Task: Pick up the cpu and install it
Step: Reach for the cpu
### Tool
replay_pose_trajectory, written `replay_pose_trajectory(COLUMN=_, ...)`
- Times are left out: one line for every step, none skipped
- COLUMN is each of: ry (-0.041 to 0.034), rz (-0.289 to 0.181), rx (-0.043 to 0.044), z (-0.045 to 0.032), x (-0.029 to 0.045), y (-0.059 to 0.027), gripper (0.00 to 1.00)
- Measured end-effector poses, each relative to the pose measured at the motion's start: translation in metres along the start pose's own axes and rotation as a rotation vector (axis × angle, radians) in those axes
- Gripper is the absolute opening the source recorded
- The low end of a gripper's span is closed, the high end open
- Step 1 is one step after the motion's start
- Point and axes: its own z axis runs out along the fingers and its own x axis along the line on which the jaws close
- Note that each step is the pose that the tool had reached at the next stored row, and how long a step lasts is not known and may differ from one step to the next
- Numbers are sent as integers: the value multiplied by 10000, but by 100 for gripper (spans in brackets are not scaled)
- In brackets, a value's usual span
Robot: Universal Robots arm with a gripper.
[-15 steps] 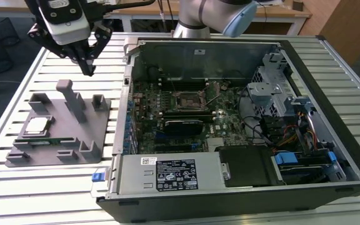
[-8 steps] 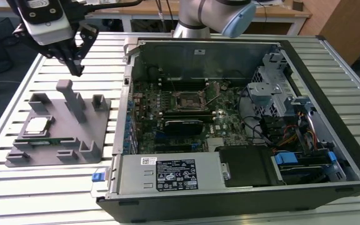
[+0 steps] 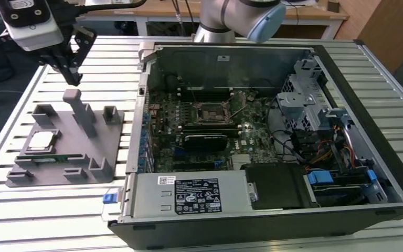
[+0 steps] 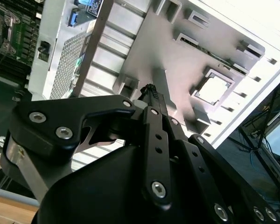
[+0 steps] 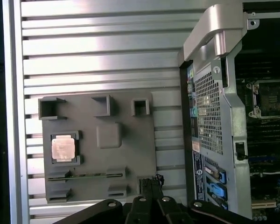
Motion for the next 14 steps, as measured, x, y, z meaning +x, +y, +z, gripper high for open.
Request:
replay_pose_trajectory(ry=0, rz=0, rx=0, z=0, x=23, y=-2, gripper=11)
replay_pose_trajectory(ry=-1, rz=0, rx=-1, z=0, x=47, y=-4, gripper=11)
replay_pose_trajectory(ry=0, rz=0, rx=0, z=0, x=70, y=-5, gripper=11)
replay_pose_trajectory(ry=0, rz=-1, rx=0, z=0, x=93, y=-7, gripper=11)
replay_pose_trajectory(ry=0, rz=0, rx=0, z=0, x=116, y=-9, gripper=11)
replay_pose_trajectory(ry=1, rz=1, rx=1, z=0, x=138, y=-10, gripper=11)
replay_pose_trajectory(ry=0, rz=1, rx=0, z=0, x=161, y=-12, gripper=11)
replay_pose_trajectory(ry=0, rz=1, rx=0, z=1, x=185, y=-14, gripper=11)
replay_pose_trajectory(ry=0, rz=1, rx=0, z=1, x=207, y=-16, gripper=11)
replay_pose_trajectory(ry=-1, rz=0, rx=-1, z=1, x=228, y=-17, gripper=11)
replay_pose_trajectory(ry=0, rz=1, rx=0, z=1, x=248, y=-19, gripper=11)
replay_pose_trajectory(ry=0, rz=1, rx=-1, z=1, x=267, y=-20, gripper=11)
replay_pose_trajectory(ry=0, rz=0, rx=0, z=1, x=287, y=-22, gripper=11)
replay_pose_trajectory(ry=-1, rz=0, rx=-1, z=2, x=306, y=-24, gripper=11)
